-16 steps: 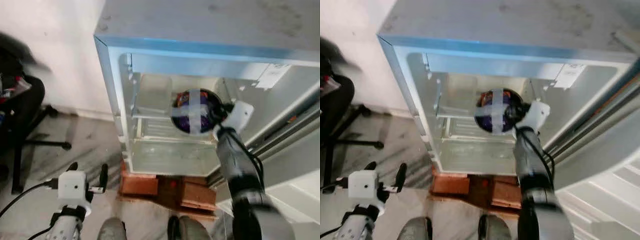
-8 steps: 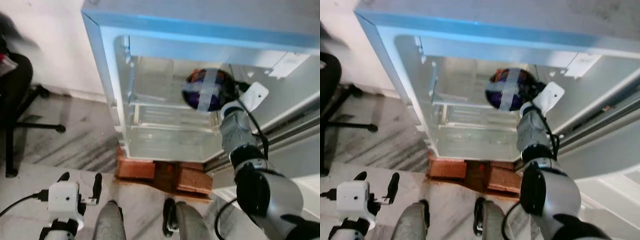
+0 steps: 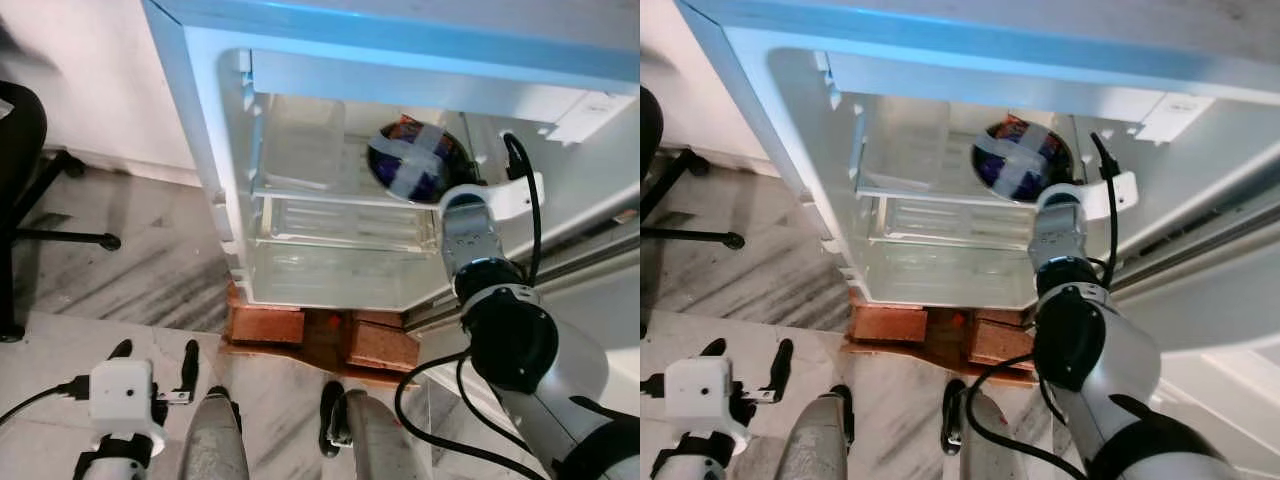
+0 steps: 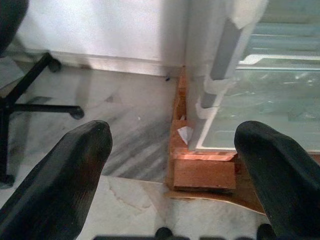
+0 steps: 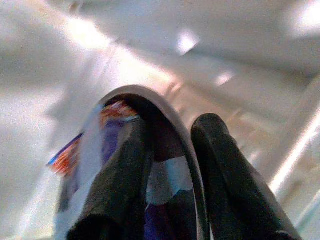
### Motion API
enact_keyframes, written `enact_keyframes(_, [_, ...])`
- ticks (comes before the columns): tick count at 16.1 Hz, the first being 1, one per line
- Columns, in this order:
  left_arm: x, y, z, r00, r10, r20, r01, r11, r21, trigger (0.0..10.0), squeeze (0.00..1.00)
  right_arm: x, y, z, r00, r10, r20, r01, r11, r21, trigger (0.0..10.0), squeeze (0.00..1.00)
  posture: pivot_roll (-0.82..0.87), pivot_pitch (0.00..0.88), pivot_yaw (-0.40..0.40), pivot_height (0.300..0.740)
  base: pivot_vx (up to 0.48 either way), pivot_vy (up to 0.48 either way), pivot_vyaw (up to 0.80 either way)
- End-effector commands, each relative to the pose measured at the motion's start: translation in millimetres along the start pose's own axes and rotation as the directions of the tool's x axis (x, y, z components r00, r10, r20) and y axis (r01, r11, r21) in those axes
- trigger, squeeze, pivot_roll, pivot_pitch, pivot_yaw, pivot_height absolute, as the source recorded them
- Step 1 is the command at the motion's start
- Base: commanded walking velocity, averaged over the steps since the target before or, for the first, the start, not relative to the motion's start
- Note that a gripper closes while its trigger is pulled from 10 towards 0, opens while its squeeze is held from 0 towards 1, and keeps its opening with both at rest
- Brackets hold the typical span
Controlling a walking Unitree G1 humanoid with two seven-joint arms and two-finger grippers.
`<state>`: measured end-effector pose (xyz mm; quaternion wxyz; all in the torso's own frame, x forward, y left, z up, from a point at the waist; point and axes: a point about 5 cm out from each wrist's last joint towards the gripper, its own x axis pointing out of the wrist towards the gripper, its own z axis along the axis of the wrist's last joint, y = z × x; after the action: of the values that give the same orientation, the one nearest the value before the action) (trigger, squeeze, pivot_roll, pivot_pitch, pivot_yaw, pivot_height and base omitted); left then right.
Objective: Restocking fridge
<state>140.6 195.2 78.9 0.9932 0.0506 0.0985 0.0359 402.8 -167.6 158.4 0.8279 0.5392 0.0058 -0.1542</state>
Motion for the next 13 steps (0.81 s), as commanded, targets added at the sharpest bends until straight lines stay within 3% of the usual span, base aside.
enact_keyframes(1, [-4.6, -0.3, -7, 0.999, 0.016, -0.036, -0.016, 1.0, -0.004, 10.0, 0.0, -2.4, 6.6, -15, 0.995, 0.072, -0.072, -0.068, 0.996, 0.053, 10.0, 1.0, 0.34, 0.35, -0.138, 0.74, 0.0, 0.0, 0.0])
enact_keyframes(4, [5.1, -6.3, -4, 1.0, 0.001, -0.019, -0.002, 1.0, -0.013, 10.0, 0.0, -5.6, 13.9, -27, 0.979, 0.164, -0.121, -0.151, 0.982, 0.11, 10.0, 1.0, 0.32, 0.338, -0.136, 0.74, 0.0, 0.0, 0.0])
enact_keyframes(7, [12.3, -2.1, -3, 1.0, 0.009, -0.007, -0.009, 1.0, -0.007, 10.0, 0.0, -7.1, 2.2, -27, 0.975, 0.178, -0.133, -0.188, 0.98, -0.068, 10.0, 1.0, 0.32, 0.32, -0.141, 0.74, 0.0, 0.0, 0.0])
enact_keyframes(9, [18.3, -0.6, -3, 1.0, 0.021, 0.004, -0.021, 1.0, -0.006, 10.0, 0.0, -5.6, -5.8, -15, 0.979, 0.176, -0.099, -0.194, 0.957, -0.215, 10.0, 1.0, 0.31, 0.309, -0.144, 0.74, 0.0, 0.0, 0.0])
enact_keyframes(13, [27.1, -0.7, 0, 0.999, 0.025, 0.021, -0.025, 1.0, -0.007, 10.0, 0.0, -4.1, -7.2, 0, 0.971, 0.23, -0.07, -0.239, 0.9, -0.365, 10.0, 1.0, 0.29, 0.292, -0.145, 0.74, 0.0, 0.0, 0.0])
